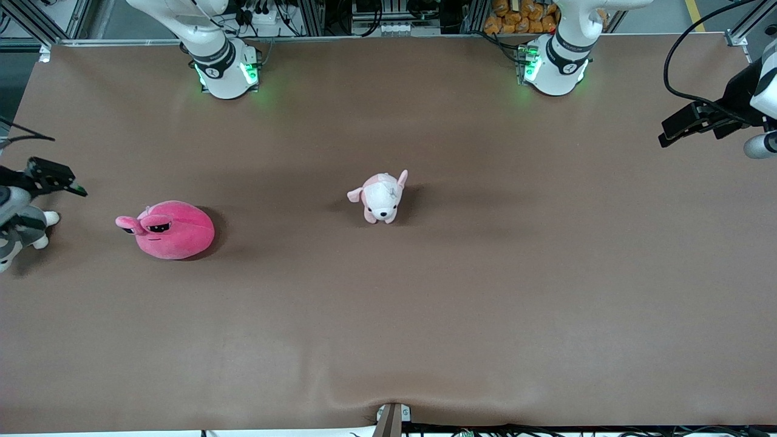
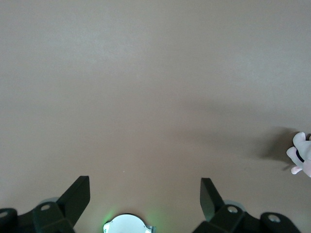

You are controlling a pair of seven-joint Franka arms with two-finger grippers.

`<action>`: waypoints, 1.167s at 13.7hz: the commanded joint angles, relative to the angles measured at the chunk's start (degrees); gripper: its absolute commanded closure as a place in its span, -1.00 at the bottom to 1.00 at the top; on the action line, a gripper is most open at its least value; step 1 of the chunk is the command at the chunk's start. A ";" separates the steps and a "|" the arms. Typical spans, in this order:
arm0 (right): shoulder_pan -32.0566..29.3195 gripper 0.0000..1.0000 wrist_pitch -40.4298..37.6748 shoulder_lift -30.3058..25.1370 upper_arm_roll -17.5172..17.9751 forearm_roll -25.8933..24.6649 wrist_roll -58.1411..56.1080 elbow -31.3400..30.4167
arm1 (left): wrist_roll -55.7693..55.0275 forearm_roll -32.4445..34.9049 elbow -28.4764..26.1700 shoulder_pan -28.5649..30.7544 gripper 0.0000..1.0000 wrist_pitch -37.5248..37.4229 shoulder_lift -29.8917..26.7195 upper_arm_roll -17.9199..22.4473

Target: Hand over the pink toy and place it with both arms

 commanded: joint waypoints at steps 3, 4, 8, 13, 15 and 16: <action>3.13 -1.00 -0.89 -7.06 -2.66 -1.51 13.53 -4.56 | 0.53 0.85 -1.17 -0.66 -1.00 1.14 -0.63 -0.07; 3.31 -1.00 -0.36 -9.69 -2.66 -2.73 15.29 -7.19 | 0.18 0.85 -1.25 -0.75 -1.00 1.23 -0.54 -0.16; 5.85 -1.00 -0.80 -14.89 -1.96 -6.42 30.92 -11.61 | 0.00 0.85 -1.34 -0.84 -1.00 3.24 -0.72 -0.68; 5.07 -1.00 -5.71 -16.57 1.12 -8.10 40.35 -11.52 | 0.18 0.85 -1.52 -0.31 -1.00 3.43 -0.72 -1.04; 5.07 -1.00 -6.51 -16.48 0.95 -8.02 41.50 -11.52 | -0.26 0.85 -1.60 -0.22 -1.00 3.17 -0.80 -0.95; 5.07 -1.00 -6.77 -16.48 0.86 -7.93 41.94 -11.52 | -0.35 0.85 -1.60 -0.22 -1.00 3.08 -0.89 -0.95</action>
